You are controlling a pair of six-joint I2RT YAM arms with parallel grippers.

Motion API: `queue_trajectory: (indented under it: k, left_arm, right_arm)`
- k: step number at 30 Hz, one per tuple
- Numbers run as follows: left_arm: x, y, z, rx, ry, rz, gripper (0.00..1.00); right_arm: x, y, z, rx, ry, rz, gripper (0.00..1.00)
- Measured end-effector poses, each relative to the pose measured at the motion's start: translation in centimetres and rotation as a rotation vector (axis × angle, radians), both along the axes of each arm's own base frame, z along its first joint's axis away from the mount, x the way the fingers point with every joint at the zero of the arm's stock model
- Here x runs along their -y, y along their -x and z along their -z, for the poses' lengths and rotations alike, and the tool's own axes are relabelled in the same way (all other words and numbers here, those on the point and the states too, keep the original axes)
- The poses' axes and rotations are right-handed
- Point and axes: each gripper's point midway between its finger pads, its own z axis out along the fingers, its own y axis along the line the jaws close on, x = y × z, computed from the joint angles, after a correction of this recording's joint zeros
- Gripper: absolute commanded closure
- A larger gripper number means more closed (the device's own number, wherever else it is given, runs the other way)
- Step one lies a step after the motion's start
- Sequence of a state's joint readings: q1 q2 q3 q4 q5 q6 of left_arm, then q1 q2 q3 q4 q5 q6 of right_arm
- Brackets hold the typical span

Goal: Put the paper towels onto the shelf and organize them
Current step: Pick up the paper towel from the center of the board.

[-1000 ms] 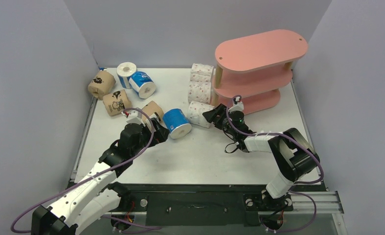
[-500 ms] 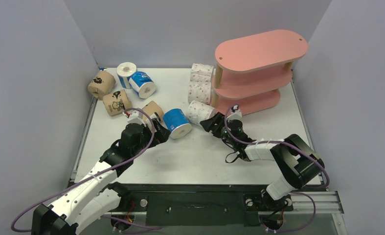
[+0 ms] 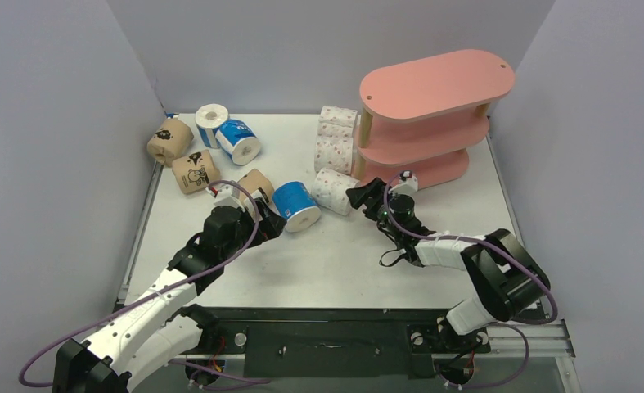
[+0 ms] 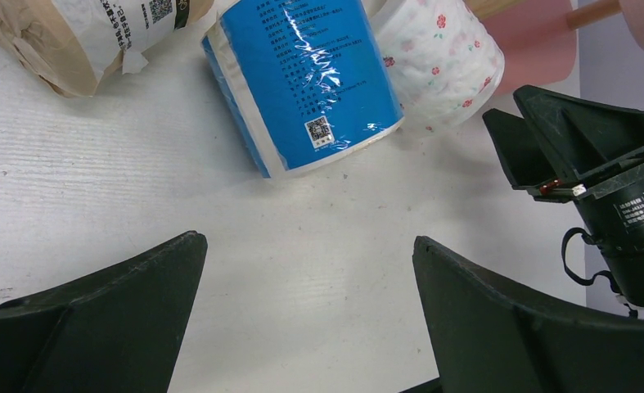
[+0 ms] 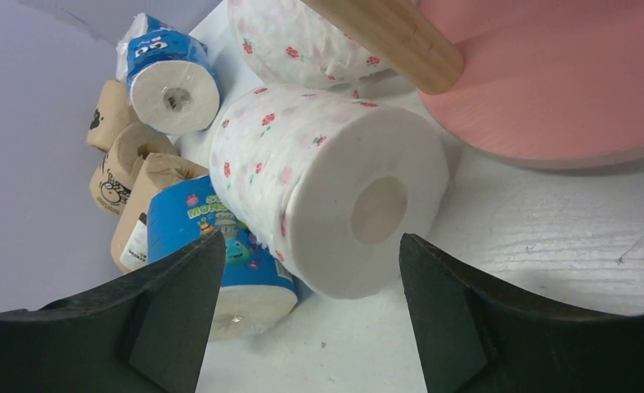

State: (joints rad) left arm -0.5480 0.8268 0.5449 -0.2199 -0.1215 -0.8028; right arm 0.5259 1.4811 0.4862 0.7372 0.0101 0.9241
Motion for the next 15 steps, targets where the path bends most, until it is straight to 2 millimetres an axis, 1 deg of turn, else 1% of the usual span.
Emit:
queue_trajectory:
  k: [4,9,12,15]
  left_arm:
    - [0.0,0.0,0.0,0.0,0.001,0.0,0.02]
    - [0.0,0.0,0.0,0.0,0.001,-0.001,0.02]
    - [0.0,0.1,-0.2,0.008,0.006,-0.001,0.02]
    - [-0.1,0.2,-0.5,0.018,0.012,-0.002,0.02]
  right_arm:
    - [-0.4,-0.8,0.9,-0.007,0.004,0.004,0.26]
    - [-0.8,-1.4,2.4,-0.024,0.005,0.004,0.27]
    - [-1.1,-1.6,2.7,-0.021,-0.005,0.001,0.28]
    - [-1.8,-1.9,2.4,-0.006,-0.023,-0.007,0.31]
